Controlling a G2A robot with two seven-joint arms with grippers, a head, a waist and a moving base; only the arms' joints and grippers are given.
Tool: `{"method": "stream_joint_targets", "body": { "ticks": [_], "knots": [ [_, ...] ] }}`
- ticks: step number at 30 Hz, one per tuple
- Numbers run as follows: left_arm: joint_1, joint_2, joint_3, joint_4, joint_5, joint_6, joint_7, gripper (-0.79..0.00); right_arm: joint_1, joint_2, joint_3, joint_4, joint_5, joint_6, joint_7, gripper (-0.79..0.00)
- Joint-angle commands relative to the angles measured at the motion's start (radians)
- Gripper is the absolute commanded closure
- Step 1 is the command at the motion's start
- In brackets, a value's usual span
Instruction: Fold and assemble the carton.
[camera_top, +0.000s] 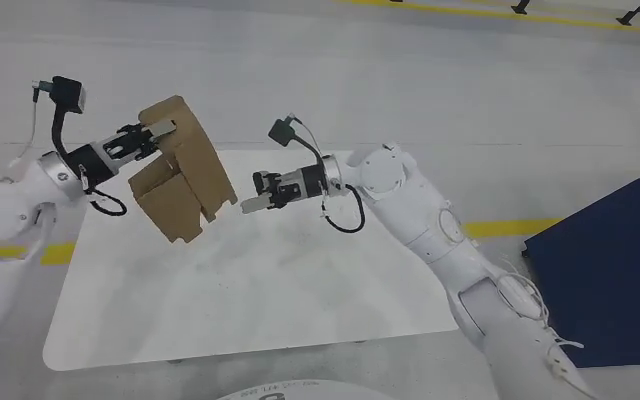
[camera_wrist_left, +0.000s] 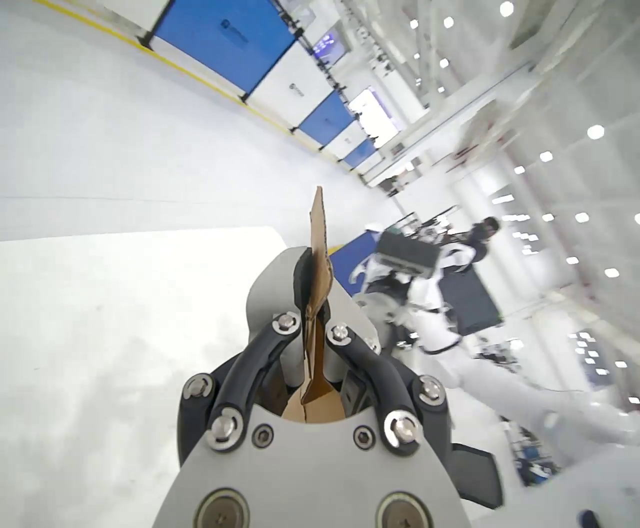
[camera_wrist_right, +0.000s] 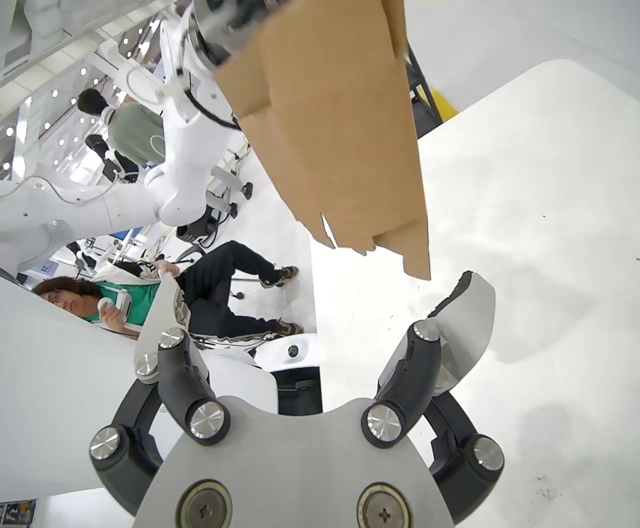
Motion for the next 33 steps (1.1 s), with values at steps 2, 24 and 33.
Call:
{"method": "stream_joint_targets", "body": {
  "ticks": [2,24,33],
  "knots": [
    [-0.005,0.0,-0.031,0.02,-0.098,0.007,-0.023,0.0,0.004,-0.003,-0.007,0.003,-0.011,0.009,0.006,-0.785],
    [-0.078,-0.032,-0.003,0.173,-0.408,0.02,-0.083,0.0,0.018,-0.064,-0.09,0.03,0.039,-0.146,-0.122,-0.785],
    [-0.094,-0.047,0.035,0.222,-0.438,0.01,-0.1,0.0,0.012,-0.077,-0.068,0.065,0.093,-0.207,-0.191,-0.523]
  ]
}}
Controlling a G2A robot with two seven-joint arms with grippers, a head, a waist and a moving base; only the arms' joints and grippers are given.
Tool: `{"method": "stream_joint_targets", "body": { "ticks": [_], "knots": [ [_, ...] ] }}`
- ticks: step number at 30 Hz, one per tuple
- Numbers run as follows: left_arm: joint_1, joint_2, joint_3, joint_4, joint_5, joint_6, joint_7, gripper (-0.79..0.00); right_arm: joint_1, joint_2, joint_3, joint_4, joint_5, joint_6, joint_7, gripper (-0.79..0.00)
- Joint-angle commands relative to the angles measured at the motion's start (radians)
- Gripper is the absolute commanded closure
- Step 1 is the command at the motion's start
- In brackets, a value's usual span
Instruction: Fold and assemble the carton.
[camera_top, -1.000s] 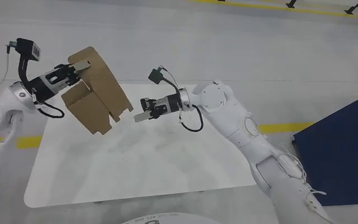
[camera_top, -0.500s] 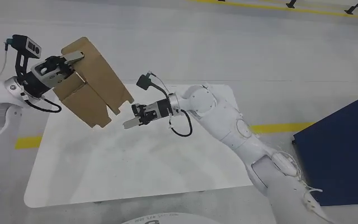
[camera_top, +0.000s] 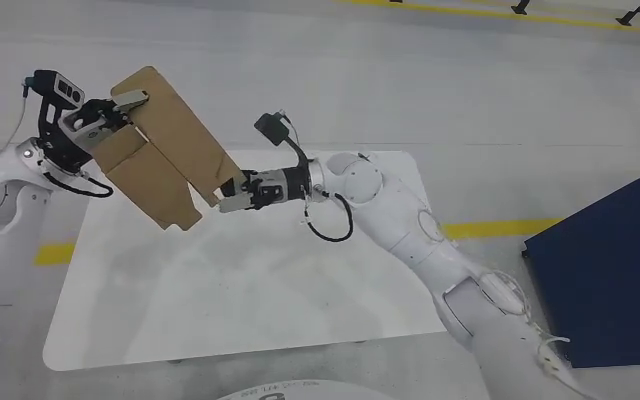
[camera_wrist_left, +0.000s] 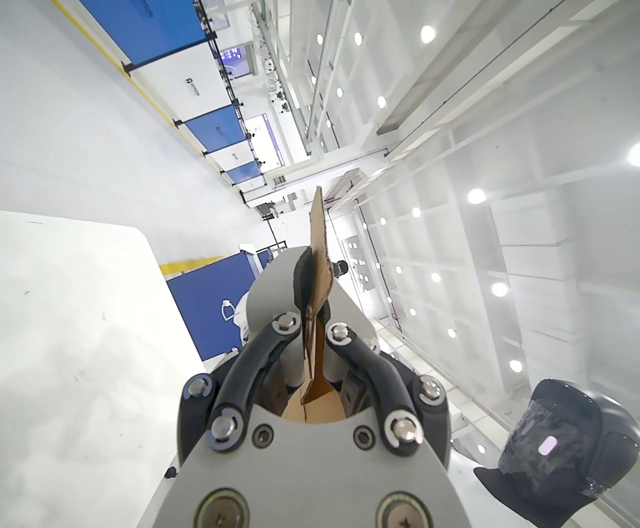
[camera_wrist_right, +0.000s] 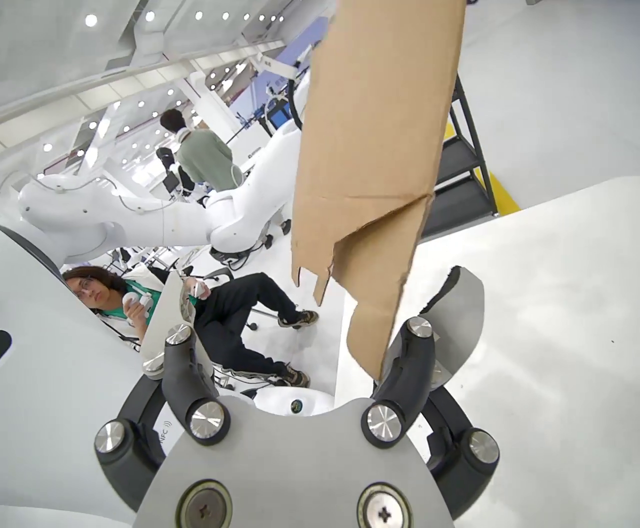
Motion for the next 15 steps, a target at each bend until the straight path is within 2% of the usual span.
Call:
{"method": "stream_joint_targets", "body": {
  "ticks": [1,6,8,15],
  "knots": [
    [-0.006,-0.003,0.008,0.007,-0.001,-0.003,-0.002,0.0,0.007,-0.003,0.001,0.011,0.005,0.017,-0.003,-0.517],
    [-0.015,-0.009,0.016,0.009,-0.007,-0.004,-0.005,0.0,0.017,-0.013,-0.003,0.027,-0.006,0.033,-0.022,-0.468],
    [-0.015,-0.01,0.017,0.009,-0.004,-0.004,-0.005,0.0,0.019,-0.016,-0.004,0.03,-0.008,0.032,-0.023,-0.388],
    [-0.009,-0.014,0.007,0.015,-0.015,-0.007,-0.015,0.0,0.017,-0.02,0.012,0.037,0.018,0.02,-0.008,-0.36]
  ]
}}
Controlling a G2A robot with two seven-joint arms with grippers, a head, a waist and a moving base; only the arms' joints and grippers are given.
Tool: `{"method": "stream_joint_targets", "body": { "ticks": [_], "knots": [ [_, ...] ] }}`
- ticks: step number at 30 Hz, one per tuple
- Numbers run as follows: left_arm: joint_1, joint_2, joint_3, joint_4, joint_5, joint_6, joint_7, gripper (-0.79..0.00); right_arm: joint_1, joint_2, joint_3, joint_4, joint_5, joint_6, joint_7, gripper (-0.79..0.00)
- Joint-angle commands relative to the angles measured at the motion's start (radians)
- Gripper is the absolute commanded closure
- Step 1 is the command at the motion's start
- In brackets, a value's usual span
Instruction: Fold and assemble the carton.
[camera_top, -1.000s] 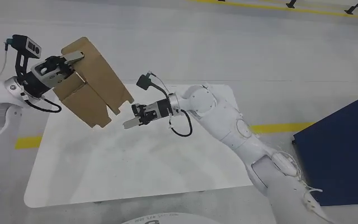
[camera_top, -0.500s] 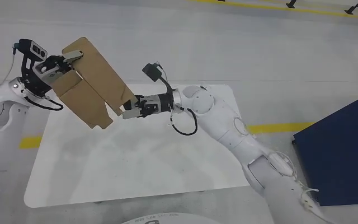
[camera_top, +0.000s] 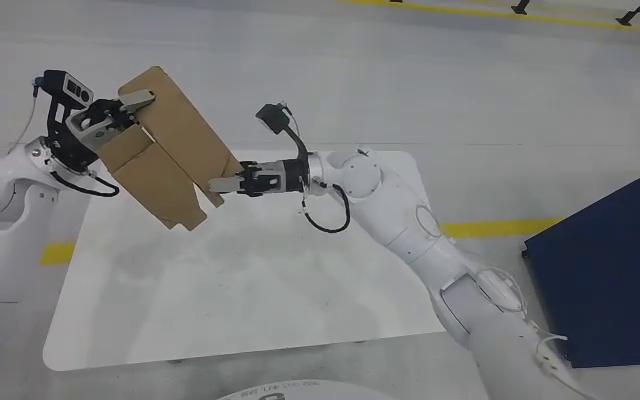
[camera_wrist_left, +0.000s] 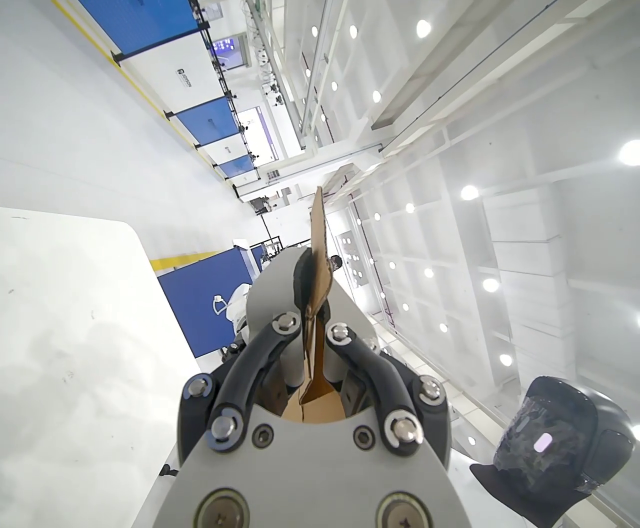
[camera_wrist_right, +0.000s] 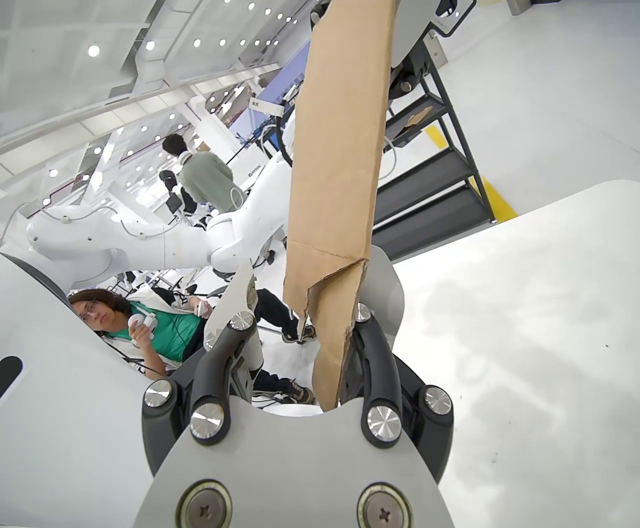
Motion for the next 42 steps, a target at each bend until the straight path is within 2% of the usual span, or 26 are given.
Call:
{"method": "stream_joint_targets", "body": {
  "ticks": [1,5,11,13,14,17,26,27,28,34,38,42],
  "knots": [
    [0.002,0.0,-0.006,0.005,-0.005,-0.001,-0.006,0.0,-0.002,0.0,0.007,0.001,0.008,-0.004,0.009,-0.363],
    [0.009,-0.001,-0.017,0.014,-0.017,-0.007,-0.02,0.0,-0.007,0.001,0.022,0.0,0.024,-0.011,0.024,-0.342],
    [0.017,-0.003,-0.026,0.022,-0.027,-0.011,-0.038,0.0,-0.016,0.003,0.041,-0.003,0.033,-0.014,0.038,-0.191],
    [0.019,-0.004,-0.028,0.022,-0.028,-0.011,-0.041,0.0,-0.019,0.003,0.045,-0.005,0.035,-0.011,0.041,-0.132],
    [0.019,-0.005,-0.028,0.022,-0.028,-0.011,-0.042,0.0,-0.02,0.002,0.046,-0.005,0.035,-0.01,0.042,-0.071],
    [0.022,-0.006,-0.029,0.019,-0.026,-0.013,-0.046,0.0,-0.022,0.001,0.05,-0.006,0.031,-0.01,0.043,-0.003],
    [0.031,-0.01,-0.028,0.004,-0.016,-0.025,-0.074,0.0,-0.021,-0.003,0.063,0.002,0.027,0.003,0.046,0.0],
    [0.032,-0.01,-0.03,0.002,-0.015,-0.025,-0.08,-0.529,-0.022,-0.003,0.065,0.002,0.032,0.005,0.053,0.0],
    [0.034,-0.009,-0.032,0.0,-0.014,-0.024,-0.09,-0.785,-0.022,-0.002,0.064,0.002,0.04,0.012,0.067,0.0],
    [0.059,-0.002,-0.071,0.016,-0.007,-0.038,-0.15,-0.785,0.019,0.014,0.096,0.046,0.084,0.182,0.244,0.0],
    [0.08,0.007,-0.109,0.061,0.015,-0.054,-0.21,-0.785,0.021,0.033,0.156,0.066,0.133,0.218,0.345,0.0],
    [0.104,0.022,-0.146,0.094,0.081,-0.08,-0.299,-0.785,0.015,0.054,0.207,0.074,0.102,0.241,0.405,0.0]
  ]
}}
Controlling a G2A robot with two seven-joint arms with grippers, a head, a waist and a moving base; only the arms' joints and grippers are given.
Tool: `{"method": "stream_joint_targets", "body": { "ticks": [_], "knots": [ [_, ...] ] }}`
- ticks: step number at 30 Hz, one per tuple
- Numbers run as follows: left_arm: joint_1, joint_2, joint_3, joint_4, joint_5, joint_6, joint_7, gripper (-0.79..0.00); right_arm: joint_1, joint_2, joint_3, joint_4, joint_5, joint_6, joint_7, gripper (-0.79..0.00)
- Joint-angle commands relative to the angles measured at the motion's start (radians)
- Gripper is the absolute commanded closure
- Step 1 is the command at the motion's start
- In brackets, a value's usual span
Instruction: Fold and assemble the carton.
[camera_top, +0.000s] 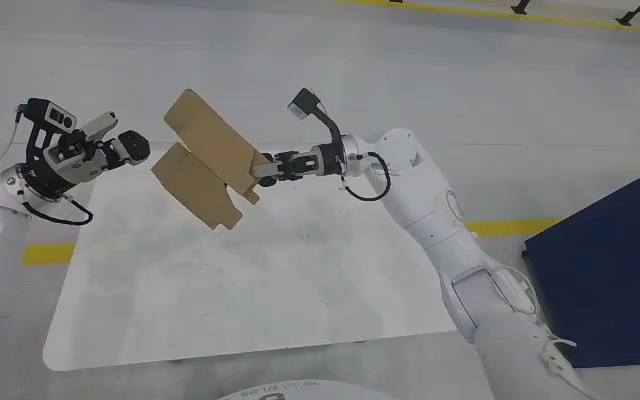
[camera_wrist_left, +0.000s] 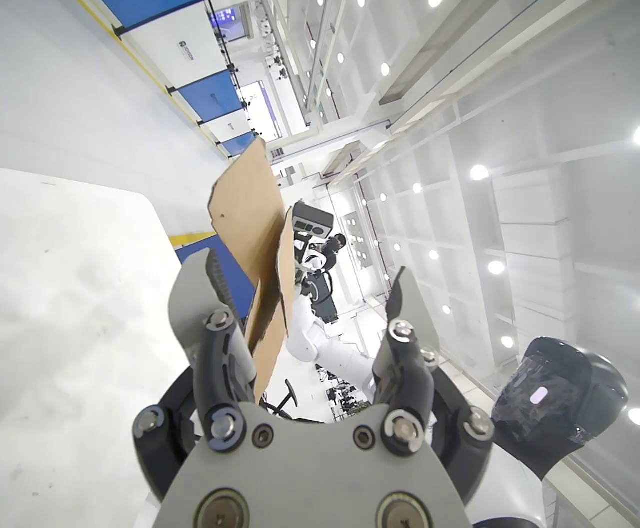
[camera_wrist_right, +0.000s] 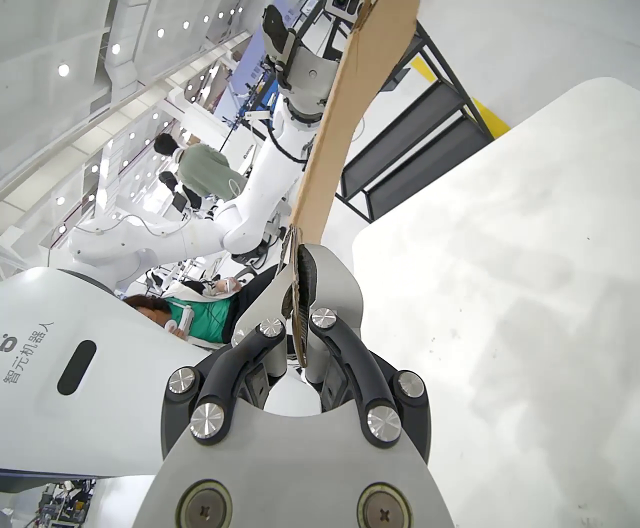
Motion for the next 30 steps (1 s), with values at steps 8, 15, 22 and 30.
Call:
{"method": "stream_joint_targets", "body": {
  "ticks": [8,15,22,30],
  "knots": [
    [0.027,0.014,-0.03,0.009,0.077,-0.001,-0.078,-0.785,-0.012,0.016,0.037,-0.006,-0.04,0.025,0.024,0.0],
    [0.051,0.017,-0.016,-0.075,0.261,-0.077,0.027,-0.785,-0.02,0.015,0.033,-0.004,-0.038,0.072,0.011,0.0],
    [0.117,0.022,0.019,-0.216,0.686,-0.314,0.173,-0.785,0.058,0.015,0.0,0.1,0.044,0.282,0.247,0.0],
    [0.166,0.036,0.05,-0.28,0.767,-0.556,0.094,-0.785,0.131,0.032,-0.132,0.138,0.113,0.333,0.247,0.0]
  ]
}}
